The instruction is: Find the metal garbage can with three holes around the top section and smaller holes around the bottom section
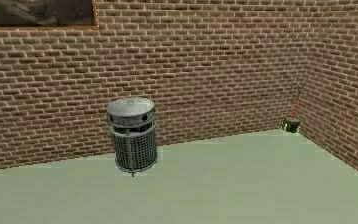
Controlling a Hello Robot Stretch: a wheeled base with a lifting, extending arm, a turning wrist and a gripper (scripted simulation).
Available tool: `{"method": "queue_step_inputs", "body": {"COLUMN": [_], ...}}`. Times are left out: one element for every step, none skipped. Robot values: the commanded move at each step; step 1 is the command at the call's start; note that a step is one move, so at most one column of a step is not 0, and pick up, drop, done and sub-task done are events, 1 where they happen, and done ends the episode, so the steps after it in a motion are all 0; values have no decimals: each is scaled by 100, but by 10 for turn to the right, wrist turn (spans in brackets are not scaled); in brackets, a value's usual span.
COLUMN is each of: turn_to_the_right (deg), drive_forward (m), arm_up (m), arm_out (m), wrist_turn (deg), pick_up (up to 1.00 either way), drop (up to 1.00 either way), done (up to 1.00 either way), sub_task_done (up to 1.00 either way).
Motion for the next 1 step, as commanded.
{"method": "queue_step_inputs", "body": {"turn_to_the_right": [-210], "drive_forward": [0], "arm_up": [0], "arm_out": [0], "wrist_turn": [0], "pick_up": [0], "drop": [0], "done": [0], "sub_task_done": [0]}}
